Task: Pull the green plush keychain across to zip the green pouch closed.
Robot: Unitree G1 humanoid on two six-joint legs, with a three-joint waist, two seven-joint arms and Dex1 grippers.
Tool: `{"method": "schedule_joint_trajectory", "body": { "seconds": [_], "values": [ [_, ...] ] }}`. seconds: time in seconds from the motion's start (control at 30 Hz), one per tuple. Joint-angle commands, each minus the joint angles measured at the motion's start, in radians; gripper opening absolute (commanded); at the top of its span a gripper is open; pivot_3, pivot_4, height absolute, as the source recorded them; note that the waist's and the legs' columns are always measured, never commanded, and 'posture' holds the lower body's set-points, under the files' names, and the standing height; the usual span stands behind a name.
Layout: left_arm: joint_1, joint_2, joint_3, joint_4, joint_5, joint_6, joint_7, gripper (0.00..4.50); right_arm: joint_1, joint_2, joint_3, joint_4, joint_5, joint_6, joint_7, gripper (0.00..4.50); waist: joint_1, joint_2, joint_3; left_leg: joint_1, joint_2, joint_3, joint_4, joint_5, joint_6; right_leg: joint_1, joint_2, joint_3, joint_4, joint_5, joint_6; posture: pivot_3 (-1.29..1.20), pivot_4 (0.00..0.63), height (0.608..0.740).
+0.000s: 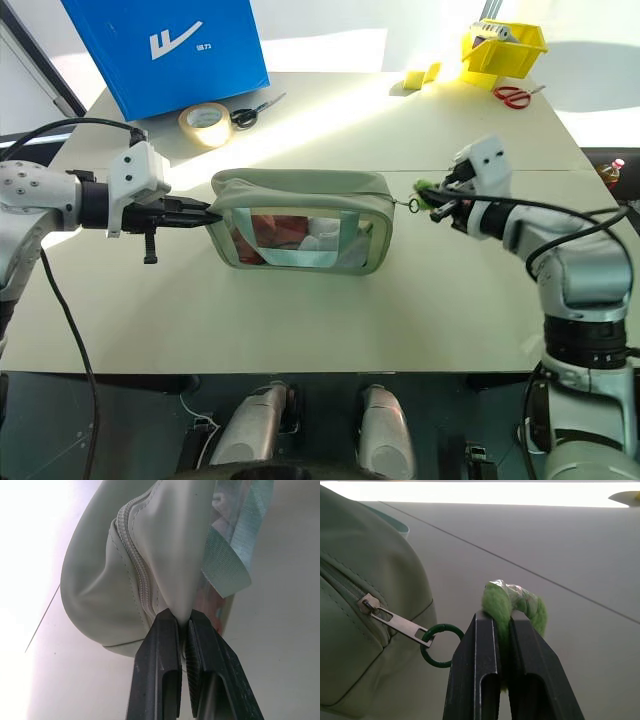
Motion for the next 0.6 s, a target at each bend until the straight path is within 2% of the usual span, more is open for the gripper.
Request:
{"method": "schedule_joint_trajectory", "body": {
  "seconds": [0.03,0.23,0.4,0.5,0.6],
  "values": [
    [-0.007,0.002,-0.021,-0.005,0.013,0.015,-0.007,0.00,0.045,0.077,0.047,-0.035,0.010,-0.024,-0.044,0.09,-0.001,0.000,0.000,0.000,0.000,0.000,0.000,0.000,0.000,0.000,0.000,0.000,0.000,0.000,0.000,0.00,0.150,0.740],
    [-0.007,0.006,-0.015,-0.014,0.014,0.027,-0.006,0.00,0.055,0.196,0.115,-0.001,-0.006,-0.052,-0.105,0.09,-0.001,0.001,0.000,0.000,0.000,0.000,0.000,0.000,0.000,0.000,0.003,0.000,0.000,0.000,0.000,0.00,0.150,0.740],
    [-0.001,0.003,-0.011,-0.022,0.014,0.030,-0.001,0.00,0.059,0.156,0.142,0.024,-0.037,-0.089,-0.079,0.09,-0.003,0.001,0.000,0.000,0.000,0.000,0.000,0.000,0.000,0.000,0.003,0.000,0.000,0.000,0.000,0.00,0.150,0.740],
    [0.000,0.000,-0.011,-0.020,0.015,0.026,0.001,0.00,0.024,0.061,0.102,0.023,-0.007,-0.079,-0.001,1.02,-0.001,0.001,0.000,0.000,0.001,0.000,0.000,0.000,0.000,-0.001,0.002,0.000,0.000,0.000,0.000,0.00,0.150,0.740],
    [-0.001,-0.004,-0.012,-0.019,0.017,0.022,0.003,0.00,-0.012,-0.042,0.084,0.037,0.001,-0.091,0.068,2.51,-0.001,0.001,0.001,0.000,0.000,0.000,0.000,0.000,0.000,-0.001,0.001,0.000,0.000,0.000,0.000,0.00,0.150,0.740]
  ]
}}
